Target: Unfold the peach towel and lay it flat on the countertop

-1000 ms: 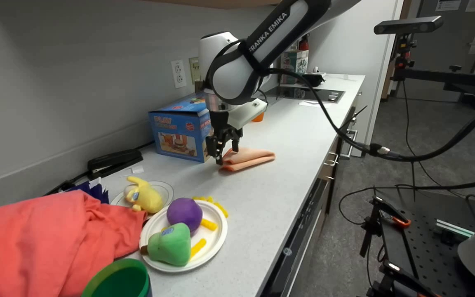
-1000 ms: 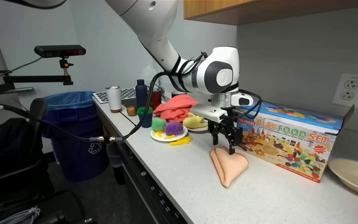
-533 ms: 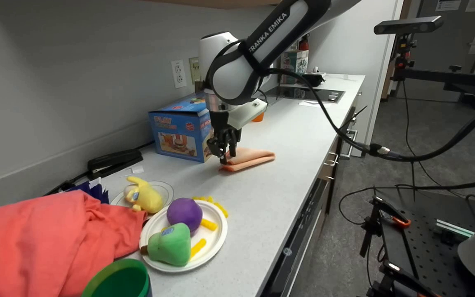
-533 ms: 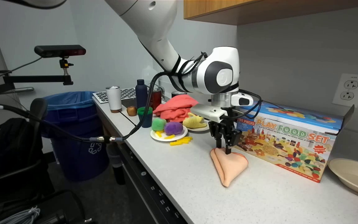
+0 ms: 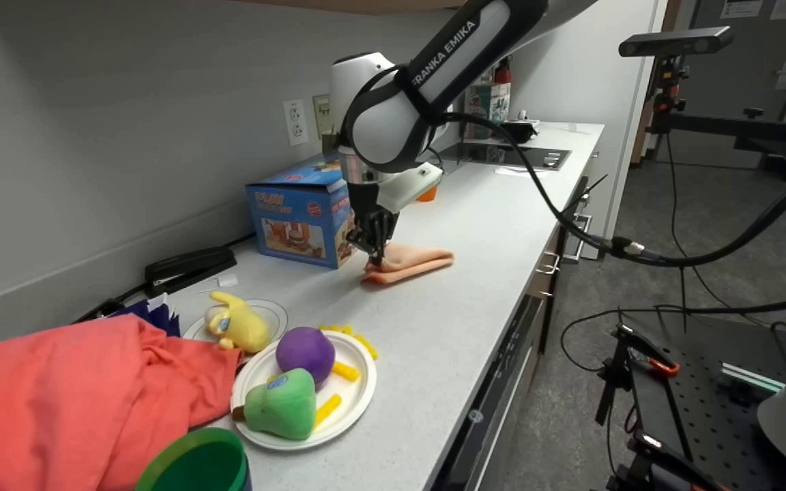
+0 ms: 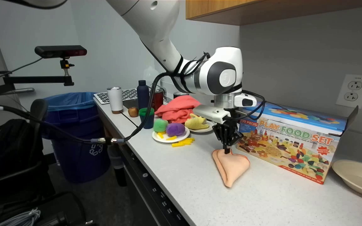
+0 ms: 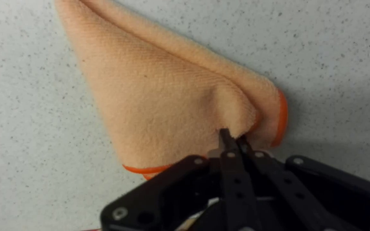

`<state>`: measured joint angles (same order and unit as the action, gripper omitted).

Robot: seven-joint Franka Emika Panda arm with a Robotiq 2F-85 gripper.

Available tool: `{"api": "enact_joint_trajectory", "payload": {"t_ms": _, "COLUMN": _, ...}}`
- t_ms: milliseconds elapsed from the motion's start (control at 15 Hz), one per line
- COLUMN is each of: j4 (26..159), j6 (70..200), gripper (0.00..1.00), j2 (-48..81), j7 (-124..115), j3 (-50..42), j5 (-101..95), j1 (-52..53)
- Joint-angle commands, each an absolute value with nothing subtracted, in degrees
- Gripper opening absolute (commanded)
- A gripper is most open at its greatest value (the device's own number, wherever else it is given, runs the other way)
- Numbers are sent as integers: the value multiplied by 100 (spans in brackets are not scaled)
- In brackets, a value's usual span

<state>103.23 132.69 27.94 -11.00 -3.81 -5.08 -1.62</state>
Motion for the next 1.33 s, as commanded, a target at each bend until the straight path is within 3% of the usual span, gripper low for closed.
{"api": "enact_joint_trajectory", "payload": {"t_ms": 0, "j4": 10439, "j6": 13081, "gripper": 1, "j2": 2483, "j7": -1215, "j3": -584, "j5": -786, "j1": -9}}
{"api": "enact_joint_trajectory", "payload": {"t_ms": 800, "j4": 10526, "j6": 12769, "gripper": 1, "j2": 2201, "j7": -2762, "j3": -1503, "j5": -3225, "j1": 152}}
{"api": "enact_joint_trajectory", "payload": {"t_ms": 867, "j4": 10531, "j6": 12657, "gripper": 27, "j2": 2212, "j7": -2879, "j3": -1506, "j5": -3298, "j1": 154}}
{"api": "enact_joint_trajectory", "payload": {"t_ms": 1000, "j4": 10529, "j6": 12492, "gripper": 33, "j2": 2234, "j7": -2991, "j3": -1476, "j5": -3410, "j1": 130}}
{"api": "enact_joint_trajectory", "payload": {"t_ms": 1267, "j4": 10602, "j6": 12374, "gripper": 65, "j2": 2172, "j7": -3314, "j3": -1452, "j5": -3794, "j1": 197}}
